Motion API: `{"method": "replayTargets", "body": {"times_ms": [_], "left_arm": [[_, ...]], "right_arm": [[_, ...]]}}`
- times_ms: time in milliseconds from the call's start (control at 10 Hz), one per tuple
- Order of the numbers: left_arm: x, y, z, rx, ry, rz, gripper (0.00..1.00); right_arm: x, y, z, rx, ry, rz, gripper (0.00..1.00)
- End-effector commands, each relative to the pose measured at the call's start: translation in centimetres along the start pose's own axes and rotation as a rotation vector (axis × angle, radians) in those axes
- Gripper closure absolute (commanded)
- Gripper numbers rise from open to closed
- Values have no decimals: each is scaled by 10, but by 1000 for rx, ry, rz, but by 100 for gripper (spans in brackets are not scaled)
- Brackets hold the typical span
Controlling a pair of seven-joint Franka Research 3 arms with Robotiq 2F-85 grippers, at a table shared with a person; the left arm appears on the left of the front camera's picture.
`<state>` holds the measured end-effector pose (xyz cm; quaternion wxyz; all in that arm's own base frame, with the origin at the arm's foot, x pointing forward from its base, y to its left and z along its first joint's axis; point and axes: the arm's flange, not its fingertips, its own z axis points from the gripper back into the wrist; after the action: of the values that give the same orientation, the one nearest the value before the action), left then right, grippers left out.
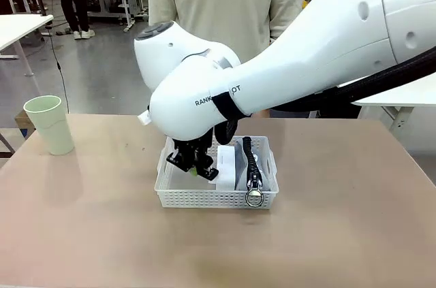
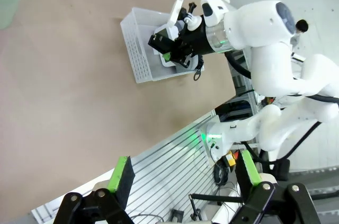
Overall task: Efficiently arrange items inside the basket to fit them all.
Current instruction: Pick up the Stapler and place it inside the Organizing basket.
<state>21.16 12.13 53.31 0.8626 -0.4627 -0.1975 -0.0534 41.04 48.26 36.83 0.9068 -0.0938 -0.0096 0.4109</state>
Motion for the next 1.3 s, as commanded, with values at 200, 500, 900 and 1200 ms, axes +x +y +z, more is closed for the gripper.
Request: {"method": "replayTargets", "body": {"times_ms": [200,500,900,1200], "left_arm": [[0,0,3,-19,-6,-16,0],[0,0,3,-19,-6,-16,0],[0,0,3,-19,-6,-16,0],[0,0,3,-19,-6,-16,0]], "right_arm": [[-12,-28,-7,125,-11,-12,66],[-6,-37,-13,189,-57,-72,66],[0,-39,-19,218,-51,-98,66],[-2,-40,-19,220,-58,-87,66]]}}
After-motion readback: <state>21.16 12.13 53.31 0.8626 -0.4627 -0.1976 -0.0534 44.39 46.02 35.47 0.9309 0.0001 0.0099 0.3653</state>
